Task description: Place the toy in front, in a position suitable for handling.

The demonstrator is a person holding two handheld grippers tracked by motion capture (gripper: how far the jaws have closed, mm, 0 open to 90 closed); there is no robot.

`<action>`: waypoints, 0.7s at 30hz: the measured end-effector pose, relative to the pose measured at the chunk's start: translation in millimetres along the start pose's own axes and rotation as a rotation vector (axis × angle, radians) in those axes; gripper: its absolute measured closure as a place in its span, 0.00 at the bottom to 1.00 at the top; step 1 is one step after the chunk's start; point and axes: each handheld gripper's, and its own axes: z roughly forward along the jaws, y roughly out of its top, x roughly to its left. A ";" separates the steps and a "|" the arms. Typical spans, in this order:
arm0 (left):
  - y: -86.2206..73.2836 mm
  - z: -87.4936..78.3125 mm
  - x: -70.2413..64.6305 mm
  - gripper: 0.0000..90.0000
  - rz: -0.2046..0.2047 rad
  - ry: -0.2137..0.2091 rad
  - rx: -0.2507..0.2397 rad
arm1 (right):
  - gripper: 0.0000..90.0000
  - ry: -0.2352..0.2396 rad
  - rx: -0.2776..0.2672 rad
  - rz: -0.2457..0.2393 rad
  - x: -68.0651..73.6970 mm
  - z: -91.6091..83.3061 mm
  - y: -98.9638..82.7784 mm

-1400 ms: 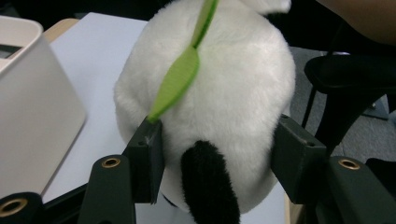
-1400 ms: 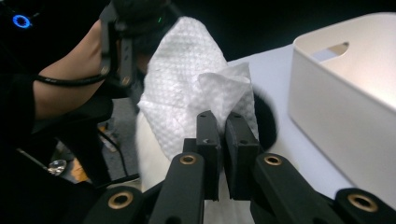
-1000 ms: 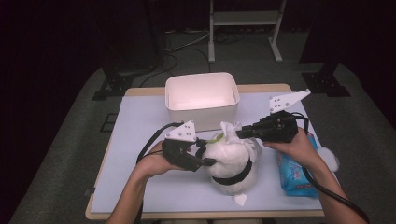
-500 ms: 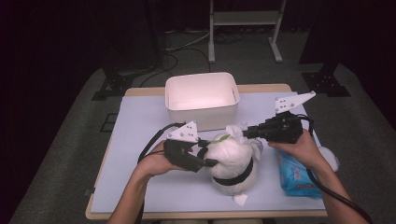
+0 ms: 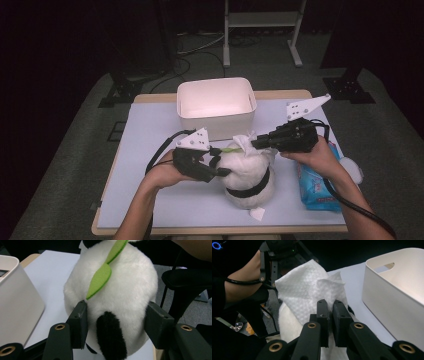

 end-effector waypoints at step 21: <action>3.8 -5.3 4.1 0.47 -0.017 -0.005 0.010 | 0.93 0.007 0.050 -0.021 3.4 9.7 10.1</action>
